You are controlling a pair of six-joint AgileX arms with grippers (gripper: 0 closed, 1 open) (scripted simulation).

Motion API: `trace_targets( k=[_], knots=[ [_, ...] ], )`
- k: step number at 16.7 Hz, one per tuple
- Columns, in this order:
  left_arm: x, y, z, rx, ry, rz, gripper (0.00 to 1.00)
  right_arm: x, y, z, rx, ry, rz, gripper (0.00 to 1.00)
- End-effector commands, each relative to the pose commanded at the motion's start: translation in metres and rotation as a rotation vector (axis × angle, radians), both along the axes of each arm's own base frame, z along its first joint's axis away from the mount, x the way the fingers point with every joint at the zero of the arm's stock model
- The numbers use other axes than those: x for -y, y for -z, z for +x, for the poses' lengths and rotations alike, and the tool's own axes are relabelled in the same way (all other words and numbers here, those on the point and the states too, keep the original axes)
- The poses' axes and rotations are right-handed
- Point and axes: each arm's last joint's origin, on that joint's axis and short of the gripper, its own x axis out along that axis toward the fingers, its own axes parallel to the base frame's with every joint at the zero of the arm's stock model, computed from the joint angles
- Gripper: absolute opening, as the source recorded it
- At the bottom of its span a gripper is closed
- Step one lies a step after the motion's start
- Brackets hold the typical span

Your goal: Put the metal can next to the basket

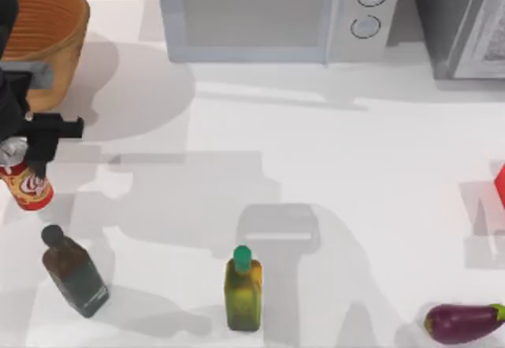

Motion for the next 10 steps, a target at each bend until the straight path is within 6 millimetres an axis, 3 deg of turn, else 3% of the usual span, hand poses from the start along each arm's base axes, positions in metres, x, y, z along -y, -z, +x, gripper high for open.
trace_targets(
  k=[6, 10],
  knots=[
    [-0.027, 0.006, -0.023, -0.135, -0.052, 0.072, 0.0, 0.0, 0.0, 0.0, 0.0, 0.0, 0.0, 1.0],
    [-0.027, 0.01, -0.014, -0.106, -0.063, 0.068, 0.0, 0.0, 0.0, 0.0, 0.0, 0.0, 0.0, 1.0]
  ],
)
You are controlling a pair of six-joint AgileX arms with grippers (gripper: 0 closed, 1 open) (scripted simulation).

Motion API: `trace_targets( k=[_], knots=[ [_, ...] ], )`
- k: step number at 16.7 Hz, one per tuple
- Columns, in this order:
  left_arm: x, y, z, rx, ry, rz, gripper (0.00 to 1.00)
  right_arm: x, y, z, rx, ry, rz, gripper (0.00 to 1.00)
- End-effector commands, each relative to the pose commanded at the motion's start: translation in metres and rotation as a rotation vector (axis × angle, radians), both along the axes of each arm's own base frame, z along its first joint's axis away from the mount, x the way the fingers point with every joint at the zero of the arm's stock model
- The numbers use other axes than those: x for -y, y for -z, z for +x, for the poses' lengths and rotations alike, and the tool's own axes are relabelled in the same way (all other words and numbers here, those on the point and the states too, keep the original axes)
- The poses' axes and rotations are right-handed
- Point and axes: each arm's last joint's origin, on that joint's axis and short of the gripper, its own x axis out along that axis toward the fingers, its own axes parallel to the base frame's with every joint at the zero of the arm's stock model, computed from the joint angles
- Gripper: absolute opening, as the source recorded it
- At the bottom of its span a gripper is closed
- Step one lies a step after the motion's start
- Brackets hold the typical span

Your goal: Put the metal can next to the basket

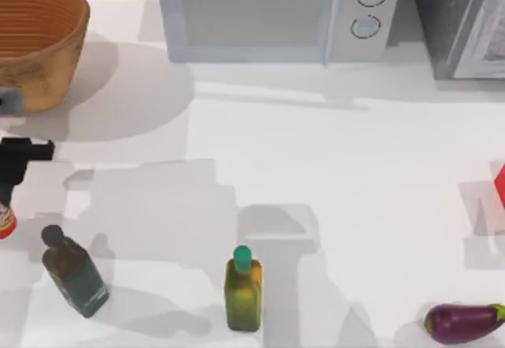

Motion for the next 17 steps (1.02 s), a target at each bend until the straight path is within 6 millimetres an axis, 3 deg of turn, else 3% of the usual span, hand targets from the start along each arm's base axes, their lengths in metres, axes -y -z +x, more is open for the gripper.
trace_targets(
  k=[4, 8, 17],
  knots=[
    [0.024, -0.001, 0.013, 0.096, 0.051, -0.063, 0.0, 0.0, 0.0, 0.0, 0.0, 0.0, 0.0, 1.0],
    [0.026, -0.001, 0.014, 0.101, 0.055, -0.067, 0.0, 0.0, 0.0, 0.0, 0.0, 0.0, 0.0, 1.0],
    [0.026, -0.001, 0.014, 0.101, 0.055, -0.067, 0.68, 0.0, 0.0, 0.0, 0.0, 0.0, 0.0, 1.0]
  ],
)
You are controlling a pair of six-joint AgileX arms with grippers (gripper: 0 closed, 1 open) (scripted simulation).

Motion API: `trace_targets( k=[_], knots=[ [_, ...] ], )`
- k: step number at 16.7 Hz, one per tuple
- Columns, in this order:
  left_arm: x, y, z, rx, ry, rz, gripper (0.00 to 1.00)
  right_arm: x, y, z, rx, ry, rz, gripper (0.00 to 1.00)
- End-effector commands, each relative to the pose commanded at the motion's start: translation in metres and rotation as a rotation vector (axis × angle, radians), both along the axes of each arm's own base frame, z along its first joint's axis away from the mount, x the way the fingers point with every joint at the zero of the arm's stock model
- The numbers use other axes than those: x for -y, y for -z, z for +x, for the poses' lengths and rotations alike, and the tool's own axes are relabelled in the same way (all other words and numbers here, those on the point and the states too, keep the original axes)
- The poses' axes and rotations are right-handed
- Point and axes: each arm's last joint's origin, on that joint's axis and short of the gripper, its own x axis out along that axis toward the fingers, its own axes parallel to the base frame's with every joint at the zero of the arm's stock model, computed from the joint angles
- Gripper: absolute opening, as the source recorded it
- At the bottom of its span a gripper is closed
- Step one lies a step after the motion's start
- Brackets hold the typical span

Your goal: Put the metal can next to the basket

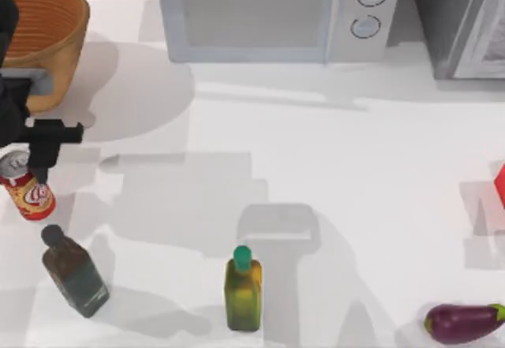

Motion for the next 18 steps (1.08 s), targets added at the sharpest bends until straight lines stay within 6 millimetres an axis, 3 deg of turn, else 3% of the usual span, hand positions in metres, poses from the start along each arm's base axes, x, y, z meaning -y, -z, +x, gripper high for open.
trace_targets(
  k=[4, 5, 14, 18],
  knots=[
    [0.0, 0.0, 0.0, 0.0, 0.0, 0.0, 0.98, 0.0, 0.0, 0.0, 0.0, 0.0, 0.0, 1.0],
    [0.0, 0.0, 0.0, 0.0, 0.0, 0.0, 1.0, 0.0, 0.0, 0.0, 0.0, 0.0, 0.0, 1.0],
    [0.0, -0.001, 0.0, 0.001, 0.0, 0.002, 1.0, 0.0, 0.0, 0.0, 0.0, 0.0, 0.0, 1.0],
    [0.022, -0.014, 0.002, 0.019, 0.086, 0.026, 1.0, 0.0, 0.0, 0.0, 0.0, 0.0, 0.0, 1.0]
  ],
)
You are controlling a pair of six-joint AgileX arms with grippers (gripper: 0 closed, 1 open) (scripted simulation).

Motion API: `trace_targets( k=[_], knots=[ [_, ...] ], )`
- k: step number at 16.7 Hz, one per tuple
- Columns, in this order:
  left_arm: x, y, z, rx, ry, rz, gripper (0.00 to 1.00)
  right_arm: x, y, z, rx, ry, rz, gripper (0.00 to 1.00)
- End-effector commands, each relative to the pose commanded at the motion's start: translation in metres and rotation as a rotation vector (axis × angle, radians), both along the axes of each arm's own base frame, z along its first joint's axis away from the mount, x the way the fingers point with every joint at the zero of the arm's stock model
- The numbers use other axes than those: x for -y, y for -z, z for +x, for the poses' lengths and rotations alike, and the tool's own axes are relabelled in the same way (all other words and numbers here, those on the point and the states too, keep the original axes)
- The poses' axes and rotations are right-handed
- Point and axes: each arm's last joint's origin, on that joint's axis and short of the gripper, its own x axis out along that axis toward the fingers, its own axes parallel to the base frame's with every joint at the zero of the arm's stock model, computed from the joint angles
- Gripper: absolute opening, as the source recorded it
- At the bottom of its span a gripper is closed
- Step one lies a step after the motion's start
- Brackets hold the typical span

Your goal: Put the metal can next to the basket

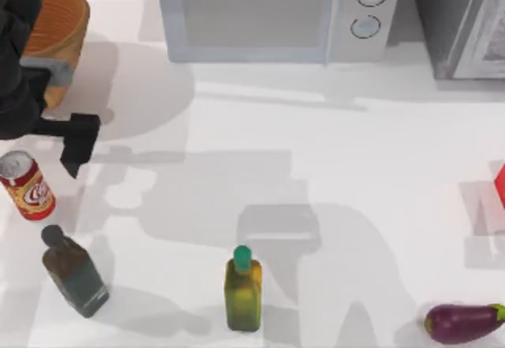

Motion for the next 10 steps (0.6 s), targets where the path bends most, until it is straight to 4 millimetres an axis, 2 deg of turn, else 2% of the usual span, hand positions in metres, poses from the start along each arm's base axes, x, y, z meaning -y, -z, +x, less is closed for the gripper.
trace_targets(
  k=[2, 4, 6, 8, 10],
  knots=[
    [0.012, -0.01, 0.002, -0.003, 0.038, 0.002, 1.0, 0.0, 0.0, 0.0, 0.0, 0.0, 0.0, 1.0],
    [0.012, -0.025, -0.001, 0.015, 0.033, -0.014, 1.0, 0.0, 0.0, 0.0, 0.0, 0.0, 0.0, 1.0],
    [-0.002, -0.032, -0.004, 0.023, -0.018, -0.027, 1.0, 0.0, 0.0, 0.0, 0.0, 0.0, 0.0, 1.0],
    [-0.018, -0.029, -0.003, -0.003, -0.073, -0.028, 1.0, 0.0, 0.0, 0.0, 0.0, 0.0, 0.0, 1.0],
    [-0.022, -0.027, -0.002, -0.019, -0.087, -0.026, 1.0, 0.0, 0.0, 0.0, 0.0, 0.0, 0.0, 1.0]
  ],
)
